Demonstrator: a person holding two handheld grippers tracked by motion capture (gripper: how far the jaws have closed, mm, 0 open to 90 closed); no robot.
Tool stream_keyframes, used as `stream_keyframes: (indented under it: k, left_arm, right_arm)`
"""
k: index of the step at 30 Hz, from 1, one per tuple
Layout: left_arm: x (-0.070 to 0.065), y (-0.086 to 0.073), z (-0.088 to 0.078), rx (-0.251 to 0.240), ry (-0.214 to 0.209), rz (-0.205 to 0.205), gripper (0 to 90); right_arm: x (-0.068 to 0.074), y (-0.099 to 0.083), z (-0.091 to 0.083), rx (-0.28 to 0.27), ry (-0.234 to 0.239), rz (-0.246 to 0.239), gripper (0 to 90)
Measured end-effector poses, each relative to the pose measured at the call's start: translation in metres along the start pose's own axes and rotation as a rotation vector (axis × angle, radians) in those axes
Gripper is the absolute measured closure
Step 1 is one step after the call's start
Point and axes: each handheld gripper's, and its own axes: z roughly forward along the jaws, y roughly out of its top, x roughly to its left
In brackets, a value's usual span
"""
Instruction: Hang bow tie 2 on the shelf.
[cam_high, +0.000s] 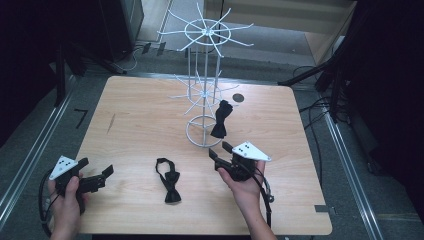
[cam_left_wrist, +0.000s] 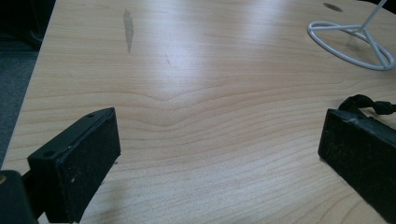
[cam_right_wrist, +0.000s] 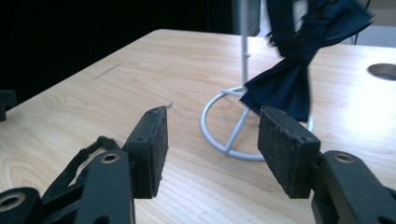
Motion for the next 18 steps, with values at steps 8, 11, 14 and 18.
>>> stream_keyframes:
  k: [8,11,14,18]
  left_arm:
    - [0.000,0.000,0.000,0.002,0.000,0.000,0.0]
    - [0.000,0.000,0.000,0.001,-0.001,0.000,0.0]
    - [0.000,0.000,0.000,0.001,0.000,0.000,0.0]
    - [0.000,0.000,0.000,0.001,-0.001,0.002,0.0]
  right_arm:
    - [0.018,-0.009,0.012,0.045,0.046,-0.025,43.9]
    - [0.024,-0.012,0.015,0.058,0.064,-0.028,43.9]
    - [0.028,-0.015,0.018,0.068,0.079,-0.027,43.9]
    - [0.033,-0.018,0.022,0.080,0.091,-0.031,43.8]
